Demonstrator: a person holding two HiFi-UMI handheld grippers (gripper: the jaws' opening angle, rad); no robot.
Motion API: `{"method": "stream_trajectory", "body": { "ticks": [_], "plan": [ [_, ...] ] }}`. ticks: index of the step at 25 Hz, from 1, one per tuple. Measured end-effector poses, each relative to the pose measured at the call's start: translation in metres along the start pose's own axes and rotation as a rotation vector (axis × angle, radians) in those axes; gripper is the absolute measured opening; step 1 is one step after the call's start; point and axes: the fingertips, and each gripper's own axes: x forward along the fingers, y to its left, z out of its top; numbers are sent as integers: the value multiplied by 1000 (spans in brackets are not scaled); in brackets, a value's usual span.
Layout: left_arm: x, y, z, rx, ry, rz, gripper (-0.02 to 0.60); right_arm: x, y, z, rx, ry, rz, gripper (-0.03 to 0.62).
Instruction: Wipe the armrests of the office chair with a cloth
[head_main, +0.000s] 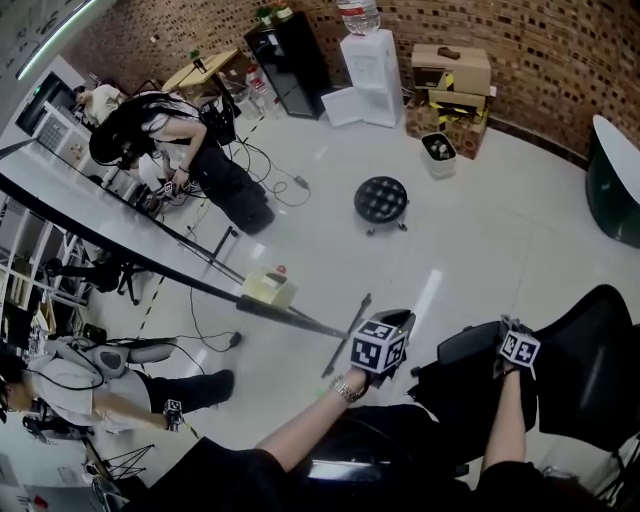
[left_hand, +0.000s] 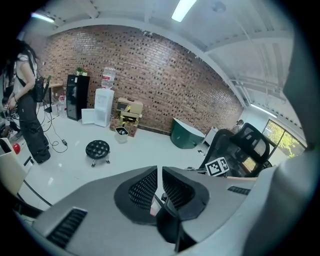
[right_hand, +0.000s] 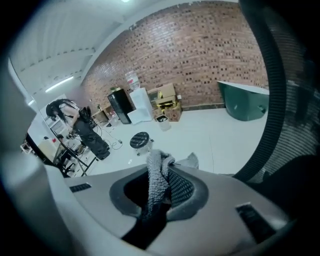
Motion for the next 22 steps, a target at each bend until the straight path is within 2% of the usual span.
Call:
{"method": "stream_trajectory", "body": {
  "ticks": [3, 8, 17, 20, 22],
  "plan": [
    [1, -1, 1, 0, -1, 2, 37, 3, 8, -16, 14, -24, -12, 64],
    [5, -1, -3, -7, 8, 1, 37, -2, 70, -41, 31, -52, 121, 64],
    [18, -6, -3, 26, 8, -32, 37, -7, 197, -126, -205, 65, 375, 64],
    [19, -7, 4, 28, -4, -52, 37, -8, 216, -133, -261, 107, 415, 64],
    [18, -17, 6, 24, -1, -68, 37, -20, 211, -131, -288, 134, 424, 64]
  ]
}}
